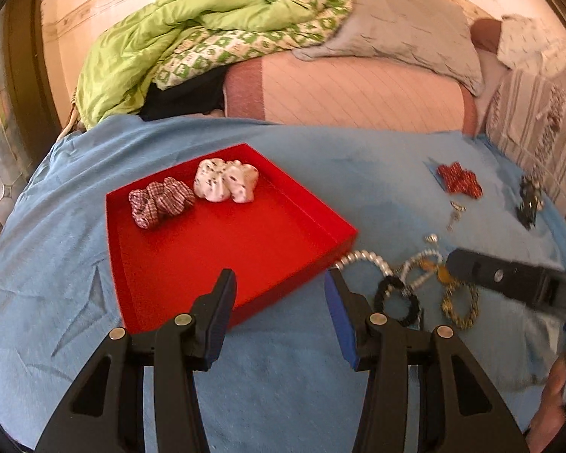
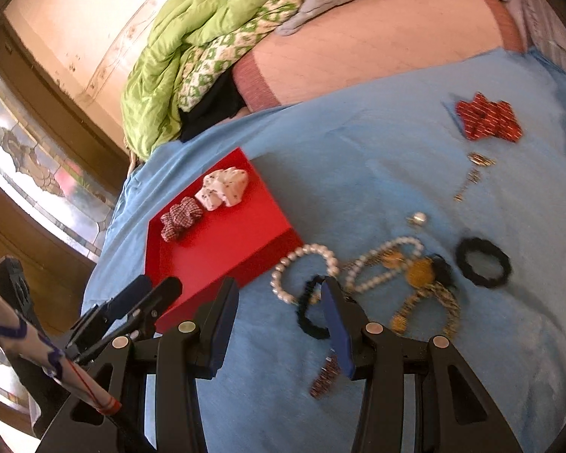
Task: Organize jewelry
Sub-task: 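Move both grippers back toward the bracelets and hair ties, then grasp the beaded strand with left gripper while right grasps leopard hair tie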
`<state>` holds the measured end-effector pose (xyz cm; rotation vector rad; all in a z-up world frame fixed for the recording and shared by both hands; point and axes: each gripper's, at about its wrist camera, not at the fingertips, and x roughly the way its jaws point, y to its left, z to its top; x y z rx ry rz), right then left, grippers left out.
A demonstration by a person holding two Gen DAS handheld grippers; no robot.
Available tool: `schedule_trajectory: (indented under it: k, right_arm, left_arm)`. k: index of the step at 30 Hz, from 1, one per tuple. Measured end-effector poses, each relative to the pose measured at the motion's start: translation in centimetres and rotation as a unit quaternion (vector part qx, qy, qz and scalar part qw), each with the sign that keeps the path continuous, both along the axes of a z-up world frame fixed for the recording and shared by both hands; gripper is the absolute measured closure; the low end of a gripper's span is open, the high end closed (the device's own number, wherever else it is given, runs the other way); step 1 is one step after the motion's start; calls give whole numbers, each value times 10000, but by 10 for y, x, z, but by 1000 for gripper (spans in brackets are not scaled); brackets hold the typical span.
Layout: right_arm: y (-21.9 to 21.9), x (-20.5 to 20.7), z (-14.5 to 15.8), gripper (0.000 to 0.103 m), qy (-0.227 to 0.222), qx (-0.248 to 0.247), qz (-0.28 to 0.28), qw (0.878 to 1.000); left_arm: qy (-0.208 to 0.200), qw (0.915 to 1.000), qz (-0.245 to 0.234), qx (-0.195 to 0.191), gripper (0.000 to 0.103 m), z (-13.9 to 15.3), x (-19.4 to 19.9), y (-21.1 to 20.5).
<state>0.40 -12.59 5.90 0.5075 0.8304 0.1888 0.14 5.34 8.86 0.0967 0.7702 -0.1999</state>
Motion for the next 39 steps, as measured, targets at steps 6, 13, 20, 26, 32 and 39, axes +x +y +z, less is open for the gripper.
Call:
schedule_trajectory:
  k: [6, 13, 20, 26, 32, 39]
  right_arm:
    - [-27, -23, -15, 54, 5, -14, -269, 9996]
    - [-63, -40, -30, 54, 25, -114, -587, 9982]
    - [-83, -42, -36, 54, 114, 0, -727, 9973]
    - [-94, -45, -38, 54, 151, 122, -864, 9961]
    - [-98, -46, -41, 54, 197, 182, -884, 9957]
    - [-95, -41, -46, 54, 288, 154, -807, 9962]
  left_arm:
    - [217, 9996, -189, 5, 56, -12, -15, -11]
    - [743, 9961, -352, -315, 56, -37, -19, -7]
    - [957, 9906, -771, -596, 56, -48, -16, -19]
    - [1076, 9811, -1422, -755, 56, -53, -23, -55]
    - [1257, 9790, -1529, -493, 56, -73, -14, -91]
    - [1074, 9837, -1437, -98, 95, -72, -10, -92]
